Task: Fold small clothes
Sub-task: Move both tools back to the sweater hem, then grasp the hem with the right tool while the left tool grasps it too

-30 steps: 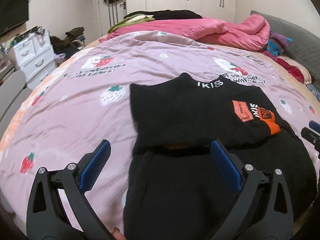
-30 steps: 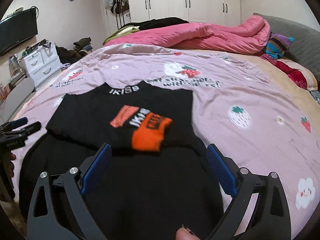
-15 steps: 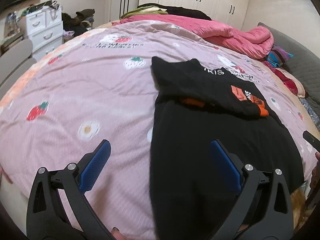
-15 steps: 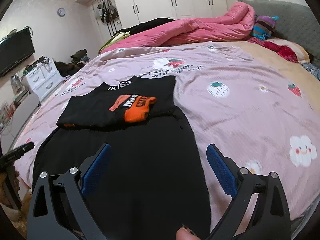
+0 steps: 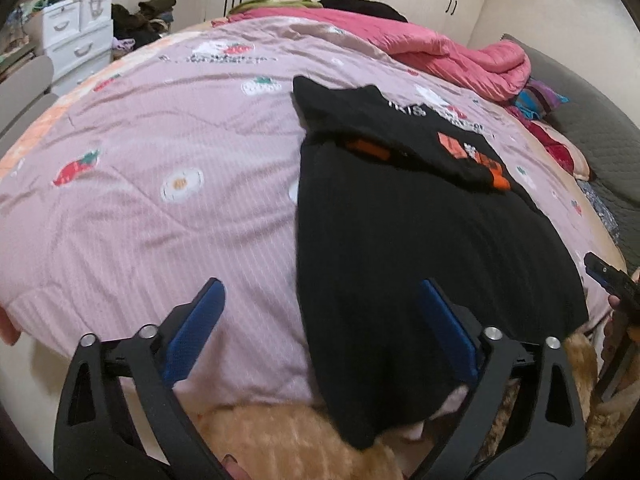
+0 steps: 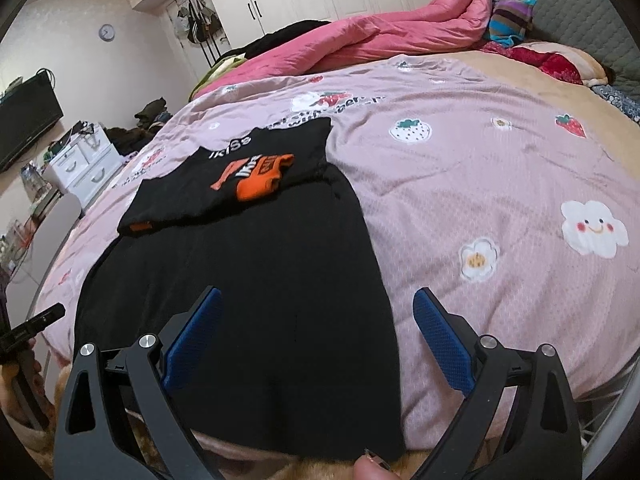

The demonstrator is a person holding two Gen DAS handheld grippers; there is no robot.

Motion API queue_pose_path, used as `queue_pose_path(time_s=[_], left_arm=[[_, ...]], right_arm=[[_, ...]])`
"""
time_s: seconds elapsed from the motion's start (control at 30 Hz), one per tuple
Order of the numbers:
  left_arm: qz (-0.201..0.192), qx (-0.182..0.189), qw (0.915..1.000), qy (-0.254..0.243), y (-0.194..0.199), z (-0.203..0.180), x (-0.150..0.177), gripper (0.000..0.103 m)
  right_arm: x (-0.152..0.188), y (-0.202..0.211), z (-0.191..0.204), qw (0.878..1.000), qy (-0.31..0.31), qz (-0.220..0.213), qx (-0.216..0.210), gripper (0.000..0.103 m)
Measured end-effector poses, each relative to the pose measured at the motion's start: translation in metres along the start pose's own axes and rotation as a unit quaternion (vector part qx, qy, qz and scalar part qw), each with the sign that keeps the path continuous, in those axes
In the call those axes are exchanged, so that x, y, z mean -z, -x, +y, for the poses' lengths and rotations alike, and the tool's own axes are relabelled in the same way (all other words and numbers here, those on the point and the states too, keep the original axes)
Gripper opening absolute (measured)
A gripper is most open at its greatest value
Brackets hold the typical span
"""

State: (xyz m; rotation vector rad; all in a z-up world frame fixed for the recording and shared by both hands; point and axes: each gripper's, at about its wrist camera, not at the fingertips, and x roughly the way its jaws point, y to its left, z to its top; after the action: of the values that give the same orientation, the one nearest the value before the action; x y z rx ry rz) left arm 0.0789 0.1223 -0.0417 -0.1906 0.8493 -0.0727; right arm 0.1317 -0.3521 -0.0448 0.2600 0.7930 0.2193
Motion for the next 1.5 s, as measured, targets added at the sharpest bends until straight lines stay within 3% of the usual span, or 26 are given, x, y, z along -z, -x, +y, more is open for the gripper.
queue_pose_path(time_s=[0.23,0.3,0.37,0.7,0.9,0.93,1.0,1.23,1.4,1.5], left_arm=[[0.033,0.037,0.9986,0.018,-0.003,0.002,0.018,0.060],[0.048,0.047,0.9974,0.026,-0.007,0.005,0.023,0.047],[0.058,0.054,0.9964,0.030,-0.008,0.006,0.028,0.043],[0.082,0.057,0.9946,0.028,-0.014,0.003,0.039,0.043],[0.093,0.058,0.9936,0.030,-0.021,0.002,0.043,0.043],[0.093,0.059,0.9935,0.031,-0.022,0.002,0.043,0.043],[0.094,0.060,0.9932,0.033,-0.023,0.003,0.043,0.043],[0.096,0.054,0.9935,0.027,-0.023,0.001,0.043,0.043],[0.097,0.051,0.9936,0.028,-0.025,-0.002,0.042,0.043],[0.096,0.049,0.9938,0.027,-0.025,-0.002,0.043,0.043]], right_arm=[[0.012,0.010,0.001,1.000,0.004,0.009,0.002,0.095],[0.015,0.014,0.000,1.000,0.004,0.010,0.003,0.095],[0.017,0.017,0.000,1.000,0.004,0.010,0.003,0.095],[0.027,0.033,0.000,1.000,0.018,0.019,0.004,0.095],[0.038,0.027,-0.003,0.999,0.024,0.048,0.005,0.094],[0.039,0.025,-0.005,0.998,0.024,0.051,0.006,0.092],[0.041,0.018,-0.010,0.998,0.020,0.062,0.009,0.077],[0.049,0.001,-0.017,0.996,0.023,0.077,0.025,0.059],[0.049,0.012,-0.010,0.997,0.050,0.056,0.030,0.013],[0.044,0.024,-0.007,0.997,0.057,0.039,0.020,0.009]])
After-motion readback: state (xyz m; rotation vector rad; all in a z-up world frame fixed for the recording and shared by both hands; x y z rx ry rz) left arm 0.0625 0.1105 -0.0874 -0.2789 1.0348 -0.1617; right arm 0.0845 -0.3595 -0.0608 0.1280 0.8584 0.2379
